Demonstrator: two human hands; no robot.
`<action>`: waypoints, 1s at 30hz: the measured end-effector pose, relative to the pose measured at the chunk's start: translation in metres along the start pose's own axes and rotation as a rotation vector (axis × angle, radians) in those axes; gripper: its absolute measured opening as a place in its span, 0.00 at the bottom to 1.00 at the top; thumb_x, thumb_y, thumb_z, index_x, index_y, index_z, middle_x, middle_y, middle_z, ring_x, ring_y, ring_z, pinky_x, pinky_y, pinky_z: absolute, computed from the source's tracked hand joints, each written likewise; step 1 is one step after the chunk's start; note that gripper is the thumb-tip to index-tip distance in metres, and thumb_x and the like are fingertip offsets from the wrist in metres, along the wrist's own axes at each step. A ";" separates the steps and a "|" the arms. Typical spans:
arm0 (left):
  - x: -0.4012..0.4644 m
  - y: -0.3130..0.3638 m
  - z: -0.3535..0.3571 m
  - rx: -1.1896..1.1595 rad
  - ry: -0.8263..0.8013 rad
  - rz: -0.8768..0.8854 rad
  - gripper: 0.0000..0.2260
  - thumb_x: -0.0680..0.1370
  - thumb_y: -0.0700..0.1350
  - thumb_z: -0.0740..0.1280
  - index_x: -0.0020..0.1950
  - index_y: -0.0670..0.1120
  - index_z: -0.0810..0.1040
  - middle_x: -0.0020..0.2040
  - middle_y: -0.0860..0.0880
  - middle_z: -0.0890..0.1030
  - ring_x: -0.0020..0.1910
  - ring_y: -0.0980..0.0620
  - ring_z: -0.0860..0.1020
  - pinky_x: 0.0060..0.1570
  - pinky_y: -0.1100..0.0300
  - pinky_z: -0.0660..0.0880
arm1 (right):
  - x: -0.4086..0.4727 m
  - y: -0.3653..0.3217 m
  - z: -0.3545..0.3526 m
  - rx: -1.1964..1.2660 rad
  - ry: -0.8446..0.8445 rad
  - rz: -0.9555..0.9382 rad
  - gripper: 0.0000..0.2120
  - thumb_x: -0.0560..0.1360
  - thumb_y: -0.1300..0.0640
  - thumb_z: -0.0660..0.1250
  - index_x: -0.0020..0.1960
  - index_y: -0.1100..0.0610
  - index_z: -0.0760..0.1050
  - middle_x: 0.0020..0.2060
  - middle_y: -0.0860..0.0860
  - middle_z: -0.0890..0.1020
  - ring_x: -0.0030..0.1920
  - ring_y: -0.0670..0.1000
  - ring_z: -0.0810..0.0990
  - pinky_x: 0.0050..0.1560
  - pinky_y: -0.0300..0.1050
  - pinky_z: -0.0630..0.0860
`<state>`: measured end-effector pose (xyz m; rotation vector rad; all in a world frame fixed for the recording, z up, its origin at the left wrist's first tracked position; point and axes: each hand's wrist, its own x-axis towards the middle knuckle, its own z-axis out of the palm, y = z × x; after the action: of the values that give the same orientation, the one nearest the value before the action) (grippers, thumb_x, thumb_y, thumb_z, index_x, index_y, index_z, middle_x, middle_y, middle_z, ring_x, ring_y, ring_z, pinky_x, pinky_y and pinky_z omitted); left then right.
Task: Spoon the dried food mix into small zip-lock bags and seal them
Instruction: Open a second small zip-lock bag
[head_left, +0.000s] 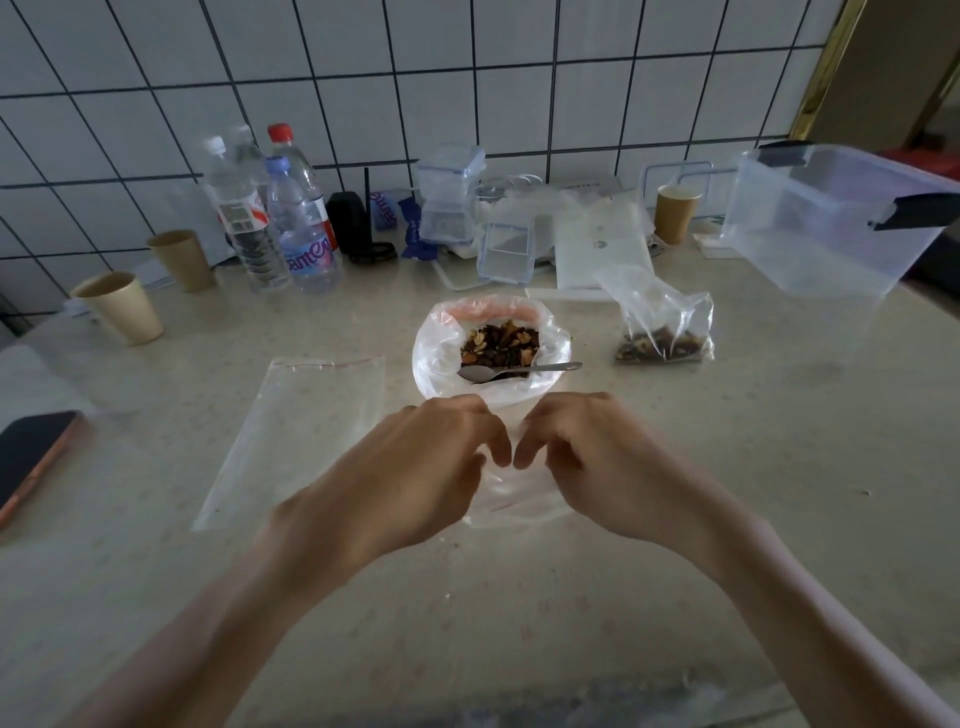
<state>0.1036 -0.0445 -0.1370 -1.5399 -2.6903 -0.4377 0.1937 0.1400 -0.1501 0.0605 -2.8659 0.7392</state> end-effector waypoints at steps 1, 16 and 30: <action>0.001 0.001 0.001 0.006 -0.020 -0.009 0.10 0.80 0.48 0.72 0.61 0.58 0.81 0.54 0.63 0.77 0.46 0.59 0.80 0.45 0.64 0.74 | 0.001 -0.002 0.001 -0.016 -0.037 0.032 0.21 0.74 0.66 0.60 0.51 0.47 0.86 0.55 0.43 0.83 0.53 0.47 0.81 0.56 0.48 0.79; 0.015 0.005 0.019 0.299 -0.291 -0.101 0.28 0.69 0.61 0.80 0.63 0.51 0.76 0.58 0.53 0.74 0.49 0.50 0.78 0.46 0.57 0.73 | 0.004 -0.005 0.011 -0.431 -0.315 0.042 0.17 0.74 0.44 0.71 0.61 0.50 0.81 0.52 0.47 0.75 0.56 0.50 0.76 0.56 0.46 0.70; 0.025 -0.032 0.041 -0.294 -0.179 -0.078 0.10 0.73 0.56 0.78 0.53 0.61 0.83 0.58 0.64 0.73 0.56 0.62 0.76 0.52 0.61 0.76 | 0.027 0.038 0.004 -0.184 -0.459 0.052 0.19 0.71 0.42 0.76 0.58 0.40 0.73 0.46 0.41 0.70 0.48 0.42 0.70 0.41 0.35 0.65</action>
<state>0.0691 -0.0284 -0.1802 -1.6145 -2.9392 -0.7640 0.1628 0.1716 -0.1671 0.1479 -3.3710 0.5195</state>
